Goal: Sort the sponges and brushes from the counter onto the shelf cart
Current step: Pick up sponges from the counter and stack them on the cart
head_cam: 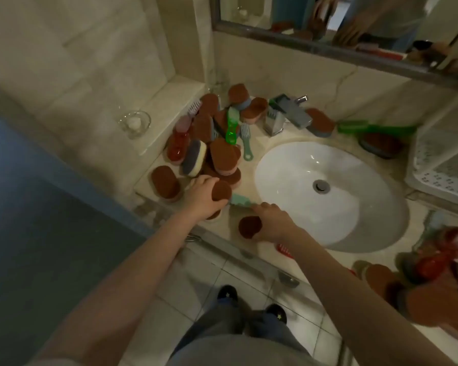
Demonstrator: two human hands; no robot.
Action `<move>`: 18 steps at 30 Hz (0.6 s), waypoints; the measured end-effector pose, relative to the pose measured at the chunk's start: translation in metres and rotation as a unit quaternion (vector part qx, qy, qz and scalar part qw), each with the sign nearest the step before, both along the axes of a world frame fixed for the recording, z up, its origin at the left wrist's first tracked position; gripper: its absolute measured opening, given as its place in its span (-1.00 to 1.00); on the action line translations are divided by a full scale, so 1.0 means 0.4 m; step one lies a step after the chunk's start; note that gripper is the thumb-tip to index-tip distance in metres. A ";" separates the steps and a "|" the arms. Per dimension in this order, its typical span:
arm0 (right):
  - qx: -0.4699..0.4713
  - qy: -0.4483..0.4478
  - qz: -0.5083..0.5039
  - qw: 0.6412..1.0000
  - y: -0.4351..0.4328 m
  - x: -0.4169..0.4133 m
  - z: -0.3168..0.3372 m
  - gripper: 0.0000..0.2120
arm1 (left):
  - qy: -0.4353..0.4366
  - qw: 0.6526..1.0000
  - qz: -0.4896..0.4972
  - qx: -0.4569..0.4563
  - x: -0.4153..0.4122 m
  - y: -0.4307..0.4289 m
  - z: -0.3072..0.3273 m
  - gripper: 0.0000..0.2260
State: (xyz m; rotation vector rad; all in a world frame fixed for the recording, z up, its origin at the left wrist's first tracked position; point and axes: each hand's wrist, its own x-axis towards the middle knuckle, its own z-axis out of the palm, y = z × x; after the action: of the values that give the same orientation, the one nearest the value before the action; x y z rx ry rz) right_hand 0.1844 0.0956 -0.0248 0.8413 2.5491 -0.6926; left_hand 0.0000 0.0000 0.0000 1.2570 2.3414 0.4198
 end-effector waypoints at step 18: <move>-0.033 0.090 -0.165 0.982 0.024 -0.053 0.050 -0.44 | -0.017 1.000 0.000 -0.012 -0.037 0.034 0.008 -0.31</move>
State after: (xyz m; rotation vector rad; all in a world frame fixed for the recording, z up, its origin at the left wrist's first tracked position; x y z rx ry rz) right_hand 0.1631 0.1053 -0.0046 1.2457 2.5501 -0.9871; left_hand -0.0147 0.0135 0.0032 1.2310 2.3113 0.4088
